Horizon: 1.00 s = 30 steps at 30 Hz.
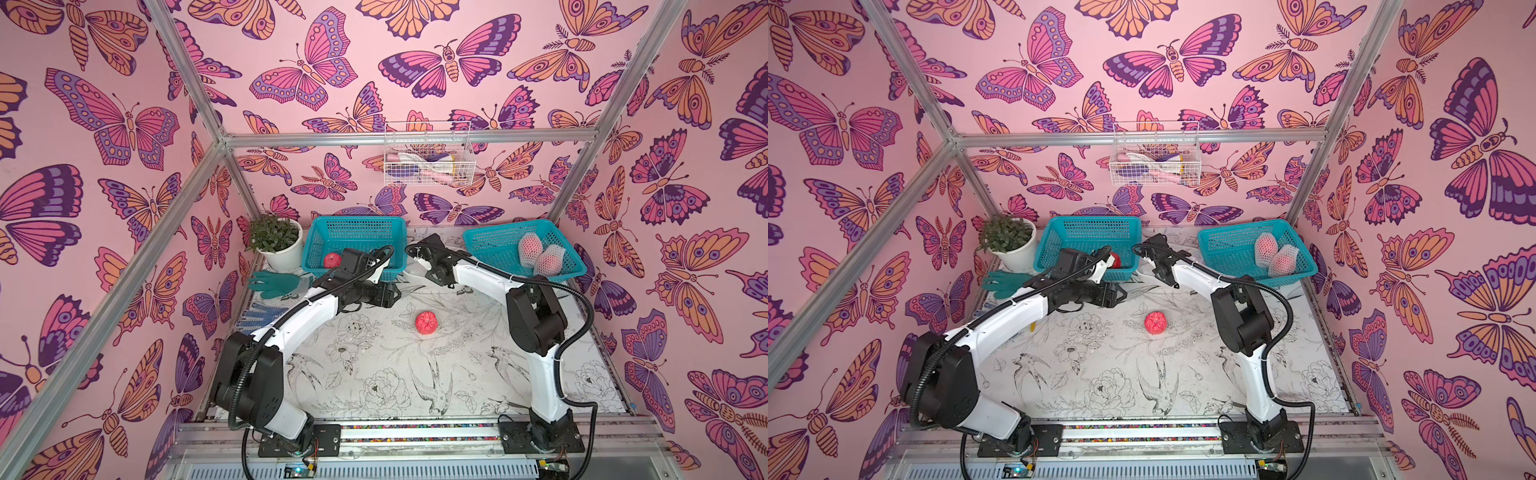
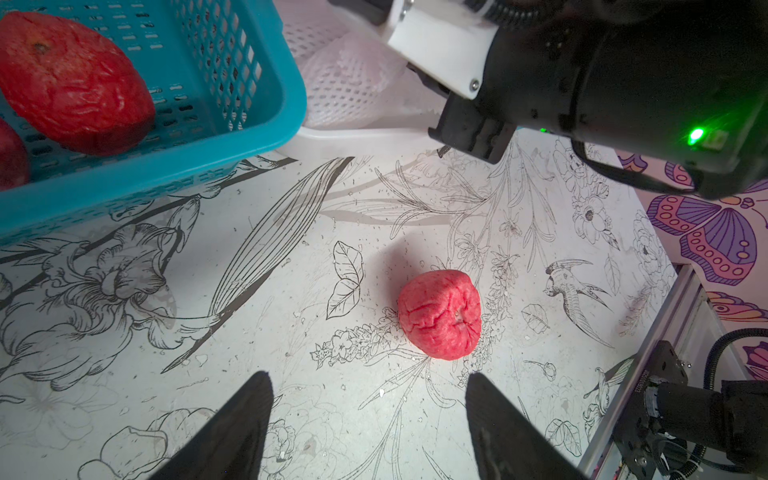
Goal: Remove foam nets from apples
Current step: Adjust the storage box at the center of the board.
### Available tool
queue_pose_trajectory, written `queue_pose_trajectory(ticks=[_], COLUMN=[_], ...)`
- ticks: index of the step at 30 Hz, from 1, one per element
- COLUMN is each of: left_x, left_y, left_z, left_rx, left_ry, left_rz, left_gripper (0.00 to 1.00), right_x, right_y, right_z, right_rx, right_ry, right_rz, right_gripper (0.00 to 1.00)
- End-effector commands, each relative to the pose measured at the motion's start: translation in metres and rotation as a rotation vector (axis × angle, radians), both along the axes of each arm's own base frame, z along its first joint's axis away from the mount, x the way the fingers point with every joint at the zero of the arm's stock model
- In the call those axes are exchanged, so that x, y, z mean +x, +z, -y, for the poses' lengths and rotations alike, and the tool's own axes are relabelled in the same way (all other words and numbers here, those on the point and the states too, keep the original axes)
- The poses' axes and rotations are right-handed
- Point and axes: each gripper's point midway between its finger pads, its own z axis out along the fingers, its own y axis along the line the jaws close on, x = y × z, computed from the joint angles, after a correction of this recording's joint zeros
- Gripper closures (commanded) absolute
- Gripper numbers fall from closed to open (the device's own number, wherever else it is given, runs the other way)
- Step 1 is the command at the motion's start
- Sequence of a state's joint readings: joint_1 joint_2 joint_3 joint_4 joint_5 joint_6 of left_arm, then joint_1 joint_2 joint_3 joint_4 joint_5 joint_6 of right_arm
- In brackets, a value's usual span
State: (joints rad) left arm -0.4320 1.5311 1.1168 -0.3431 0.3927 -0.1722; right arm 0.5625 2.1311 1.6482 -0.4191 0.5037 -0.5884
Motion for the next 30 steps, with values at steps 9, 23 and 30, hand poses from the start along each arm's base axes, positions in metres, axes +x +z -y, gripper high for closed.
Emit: queue_pose_trajectory(ticks=[9,23,30], left_x=[-0.007,-0.004,-0.004], left_y=[-0.001,0.001,0.003], left_z=[-0.007,-0.007,-0.007], left_rx=[0.014,0.014,0.012], left_ry=[0.005,0.003,0.002], left_rz=[-0.003,0.006,0.012], left_gripper=[0.25,0.25,0.25], right_x=[-0.002,-0.016,-0.021], right_y=[-0.004,0.018,0.023], right_z=[0.007,0.008,0.007], right_rx=[0.077,0.152,0.183], right_ry=[-0.035,-0.023,-0.005], right_rz=[-0.041,-0.037,-0.059], right_gripper=[0.71,0.41,0.38])
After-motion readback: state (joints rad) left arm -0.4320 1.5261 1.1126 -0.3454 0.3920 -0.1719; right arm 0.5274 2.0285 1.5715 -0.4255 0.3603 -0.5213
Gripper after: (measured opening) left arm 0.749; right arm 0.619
